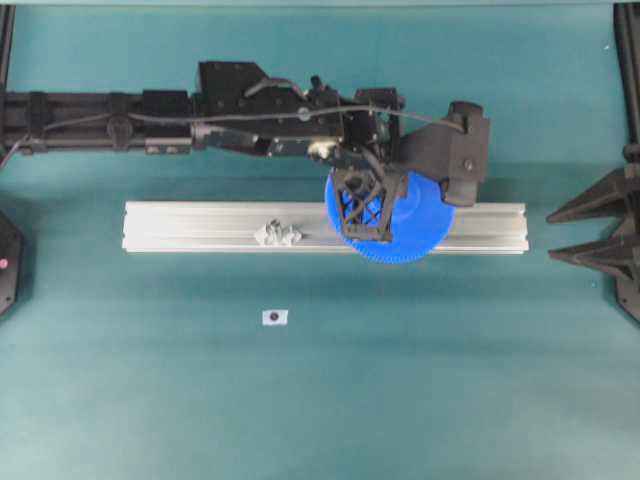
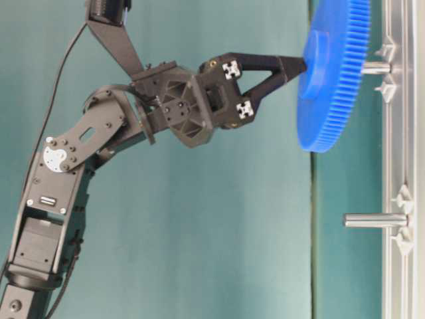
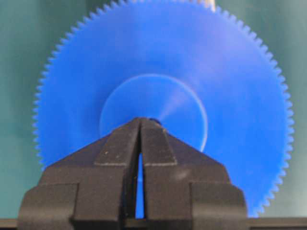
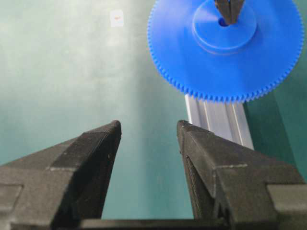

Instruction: Insert the large gear onto the shaft.

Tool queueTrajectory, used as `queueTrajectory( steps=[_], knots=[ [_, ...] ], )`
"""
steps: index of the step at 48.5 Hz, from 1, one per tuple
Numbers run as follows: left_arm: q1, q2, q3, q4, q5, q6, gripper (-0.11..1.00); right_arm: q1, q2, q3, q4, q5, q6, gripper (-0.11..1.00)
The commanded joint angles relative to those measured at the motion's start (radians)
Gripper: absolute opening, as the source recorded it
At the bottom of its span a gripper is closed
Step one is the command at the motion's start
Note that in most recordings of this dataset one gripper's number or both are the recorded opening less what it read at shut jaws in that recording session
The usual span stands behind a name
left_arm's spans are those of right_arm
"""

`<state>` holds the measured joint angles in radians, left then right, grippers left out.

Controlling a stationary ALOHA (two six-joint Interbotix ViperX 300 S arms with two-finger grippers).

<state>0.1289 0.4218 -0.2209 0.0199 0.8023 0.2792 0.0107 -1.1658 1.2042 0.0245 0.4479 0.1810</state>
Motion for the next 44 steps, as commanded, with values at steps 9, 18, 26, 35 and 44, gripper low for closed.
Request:
queueTrajectory(
  steps=[9, 18, 26, 35, 44],
  knots=[
    [0.008, -0.064, -0.035, 0.003, 0.012, -0.005, -0.01, -0.002, 0.005, -0.006, 0.002, -0.011, 0.009, 0.58],
    [-0.006, -0.067, -0.028, 0.003, 0.029, -0.005, -0.01, -0.002, 0.006, -0.006, 0.002, -0.011, 0.009, 0.58],
    [-0.021, -0.064, -0.009, 0.003, 0.037, -0.038, -0.01, -0.002, 0.006, -0.006, 0.002, -0.011, 0.009, 0.58],
    [-0.023, -0.051, 0.048, 0.003, -0.014, -0.063, -0.01, -0.002, 0.006, -0.006, 0.002, -0.012, 0.009, 0.58],
    [-0.023, -0.054, 0.043, 0.003, -0.051, -0.06, -0.01, -0.002, 0.006, -0.006, 0.0, -0.012, 0.009, 0.58]
  ],
)
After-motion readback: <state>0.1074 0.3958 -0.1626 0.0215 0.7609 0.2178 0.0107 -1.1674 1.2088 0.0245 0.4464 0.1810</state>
